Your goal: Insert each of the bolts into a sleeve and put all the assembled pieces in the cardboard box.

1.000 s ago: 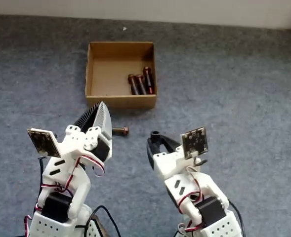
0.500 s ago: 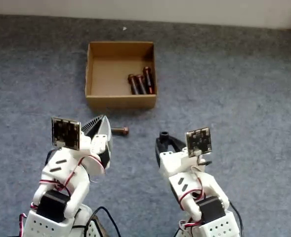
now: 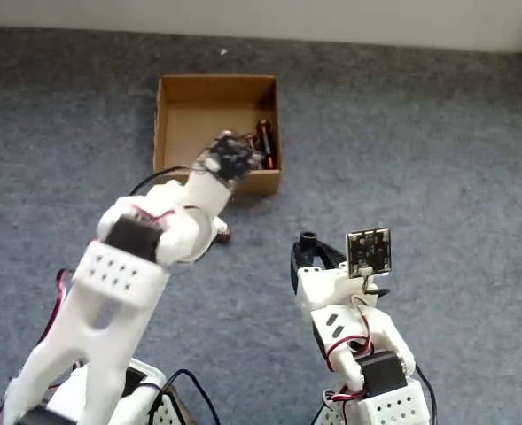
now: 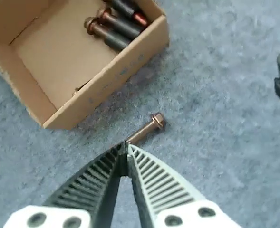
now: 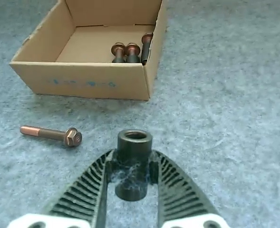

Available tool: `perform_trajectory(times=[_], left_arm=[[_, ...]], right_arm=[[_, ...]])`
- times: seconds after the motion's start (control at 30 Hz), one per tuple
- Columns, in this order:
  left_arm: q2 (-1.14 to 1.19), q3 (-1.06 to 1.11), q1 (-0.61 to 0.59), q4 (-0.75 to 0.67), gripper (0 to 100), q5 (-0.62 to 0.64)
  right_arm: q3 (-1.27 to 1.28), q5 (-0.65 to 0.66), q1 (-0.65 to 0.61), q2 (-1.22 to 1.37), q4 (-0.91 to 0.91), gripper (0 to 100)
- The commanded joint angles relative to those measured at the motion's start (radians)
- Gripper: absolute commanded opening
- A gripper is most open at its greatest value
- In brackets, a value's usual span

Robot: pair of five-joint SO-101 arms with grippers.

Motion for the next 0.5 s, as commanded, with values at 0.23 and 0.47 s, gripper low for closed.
perform_trajectory(times=[0.23, 0.47], left_arm=[[0.369, -0.183, -0.068, 0.006, 22, -0.364], [0.538, -0.249, -0.081, 0.006, 20, -0.476]], right_arm=[[0.007, 0.006, 0.012, -0.016, -0.002, 0.5], [0.007, 0.009, 0.012, -0.016, -0.002, 0.5]])
